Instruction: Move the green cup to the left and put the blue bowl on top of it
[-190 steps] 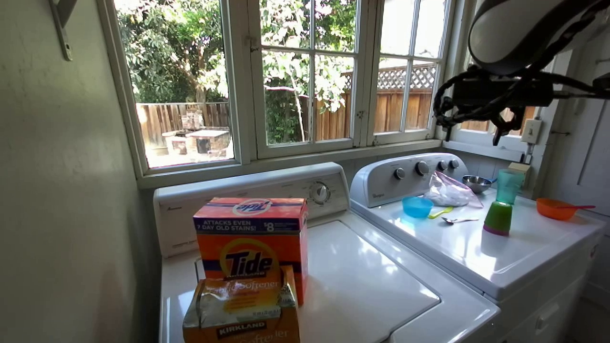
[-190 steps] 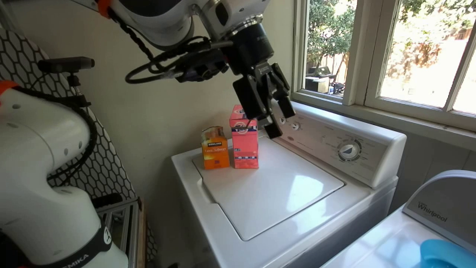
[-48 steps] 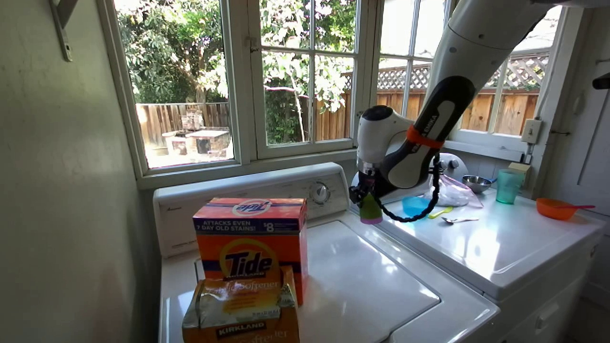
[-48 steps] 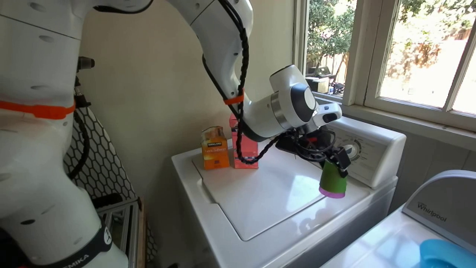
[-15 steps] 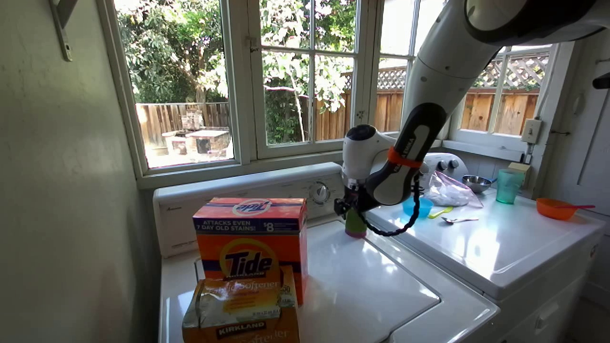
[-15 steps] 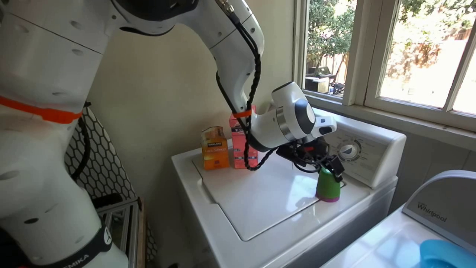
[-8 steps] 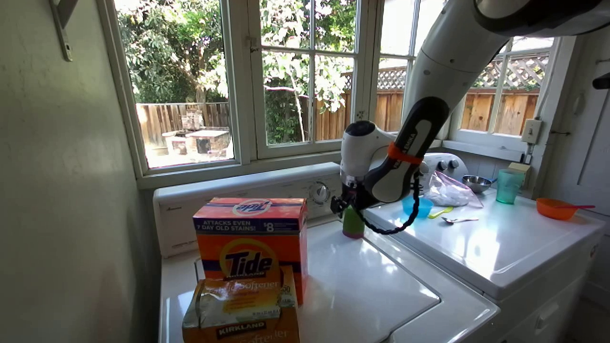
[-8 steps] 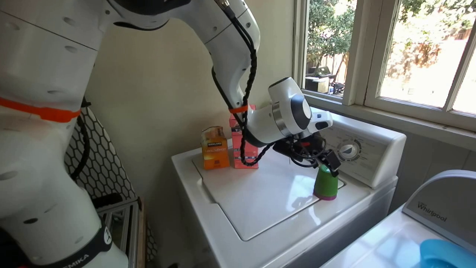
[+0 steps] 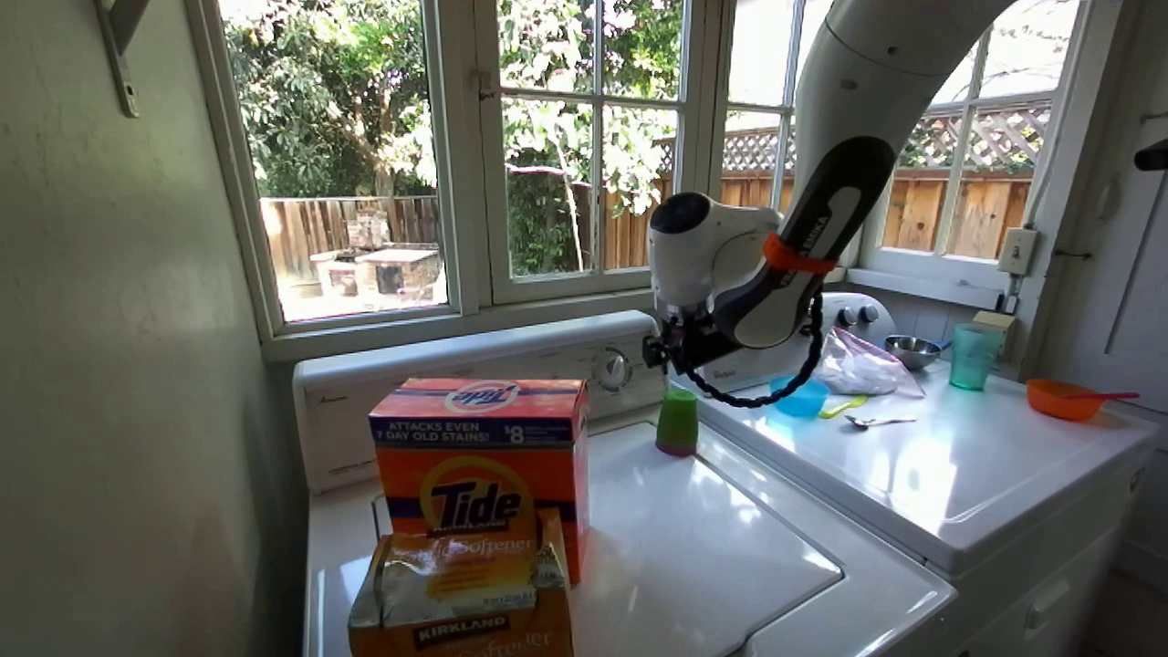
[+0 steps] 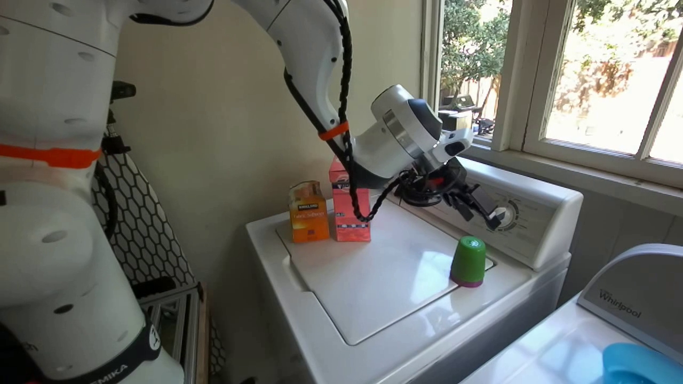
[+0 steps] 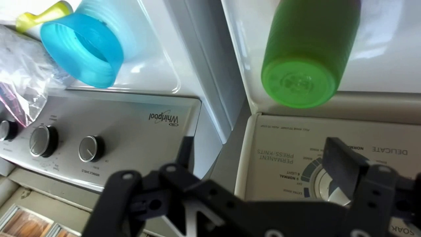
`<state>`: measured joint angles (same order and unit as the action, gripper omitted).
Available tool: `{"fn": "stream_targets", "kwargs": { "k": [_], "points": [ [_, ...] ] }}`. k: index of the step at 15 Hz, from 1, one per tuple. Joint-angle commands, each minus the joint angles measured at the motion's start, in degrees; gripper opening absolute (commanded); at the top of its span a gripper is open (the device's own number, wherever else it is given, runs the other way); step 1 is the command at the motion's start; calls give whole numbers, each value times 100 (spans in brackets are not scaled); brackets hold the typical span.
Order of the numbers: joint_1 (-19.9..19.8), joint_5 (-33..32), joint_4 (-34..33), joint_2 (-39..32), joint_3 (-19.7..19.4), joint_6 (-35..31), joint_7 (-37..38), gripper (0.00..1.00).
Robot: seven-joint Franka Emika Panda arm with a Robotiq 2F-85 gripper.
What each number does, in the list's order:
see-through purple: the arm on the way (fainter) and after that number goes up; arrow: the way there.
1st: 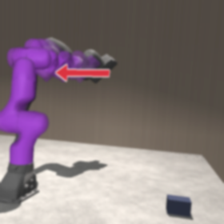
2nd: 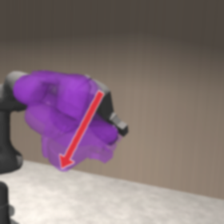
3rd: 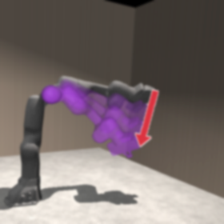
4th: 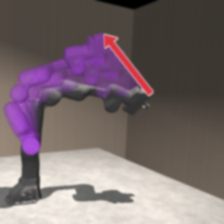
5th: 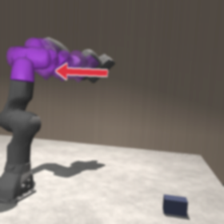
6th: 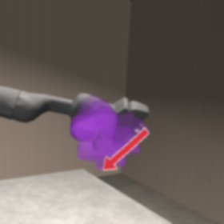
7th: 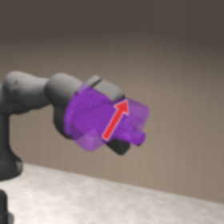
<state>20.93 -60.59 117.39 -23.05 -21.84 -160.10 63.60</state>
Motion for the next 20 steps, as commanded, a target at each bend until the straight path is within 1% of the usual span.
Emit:
{"fn": "stream_targets", "kwargs": {
  "k": [1,3,4,7,9,11,12,15,17,20],
  "points": [
    [268,-168,293,246,-137,513,481,100],
    [247,-42,295,216,-64,731,321,100],
    [142,-5,118,93,-32,503,226,100],
    [166,-4,148,94,-31,587,226,100],
    [-8,397,98,13,39,612,22,100],
    [-162,489,125,49,-34,537,-89,100],
    [-841,435,154,165,525,513,-240,100],
    [-1433,663,189,227,587,600,-396,100],
    [-1886,1034,165,177,659,643,-777,100],
    [-2253,1658,58,106,671,1185,-1294,100]
  ]
}}
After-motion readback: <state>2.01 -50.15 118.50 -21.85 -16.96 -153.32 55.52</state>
